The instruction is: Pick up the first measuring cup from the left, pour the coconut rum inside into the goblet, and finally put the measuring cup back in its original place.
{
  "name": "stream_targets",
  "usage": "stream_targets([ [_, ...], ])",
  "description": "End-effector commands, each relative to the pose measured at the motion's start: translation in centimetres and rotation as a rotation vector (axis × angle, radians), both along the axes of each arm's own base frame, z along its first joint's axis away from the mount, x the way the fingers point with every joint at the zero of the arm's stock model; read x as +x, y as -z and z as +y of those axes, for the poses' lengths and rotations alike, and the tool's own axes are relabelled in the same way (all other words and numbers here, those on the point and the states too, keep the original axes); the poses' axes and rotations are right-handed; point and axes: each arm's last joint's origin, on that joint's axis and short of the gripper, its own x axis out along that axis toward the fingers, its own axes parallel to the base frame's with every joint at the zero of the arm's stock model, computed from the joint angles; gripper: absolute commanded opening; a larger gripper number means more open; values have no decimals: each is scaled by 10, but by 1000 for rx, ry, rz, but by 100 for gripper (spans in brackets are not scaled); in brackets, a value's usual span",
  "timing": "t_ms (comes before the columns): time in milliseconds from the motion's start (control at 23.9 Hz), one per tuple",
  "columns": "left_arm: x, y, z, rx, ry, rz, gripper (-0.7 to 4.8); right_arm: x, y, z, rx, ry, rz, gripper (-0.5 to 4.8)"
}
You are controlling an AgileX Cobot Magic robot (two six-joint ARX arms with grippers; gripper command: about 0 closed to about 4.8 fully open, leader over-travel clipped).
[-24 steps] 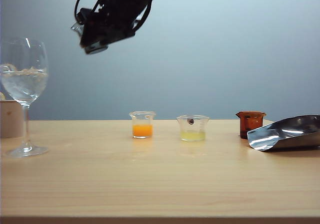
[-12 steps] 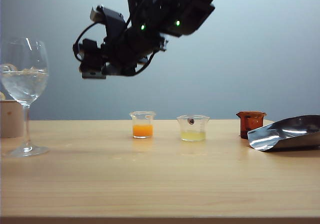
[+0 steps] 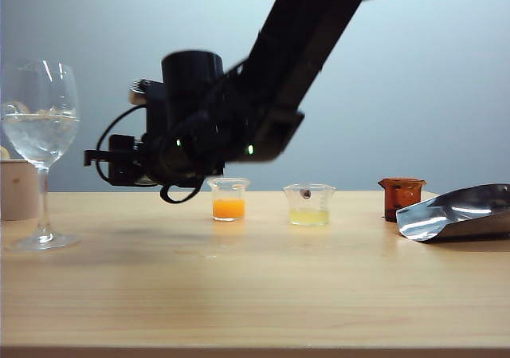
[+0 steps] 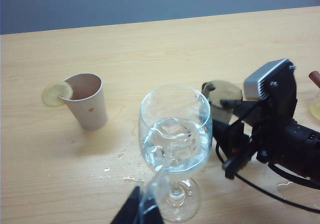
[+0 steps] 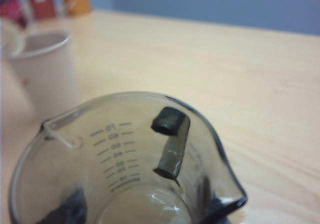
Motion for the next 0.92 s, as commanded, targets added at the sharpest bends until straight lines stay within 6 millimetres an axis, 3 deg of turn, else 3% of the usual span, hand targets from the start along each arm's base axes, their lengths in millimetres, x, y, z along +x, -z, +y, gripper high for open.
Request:
stream_targets([
  [42,-1,-2,0,-2,-3,-13,-3,5,6,-2,66,31,-43,-8],
  [292,0,-2,0,-2,-3,-13,-3,11,29,-1,33,54,-14,-8],
  [627,0,-2,0,-2,-3,-13,-3,42,30,18,2,64,13,-8],
  [919,0,-2,0,-2,-4,-12,-3,43,37,19,-38,65,50,-8],
])
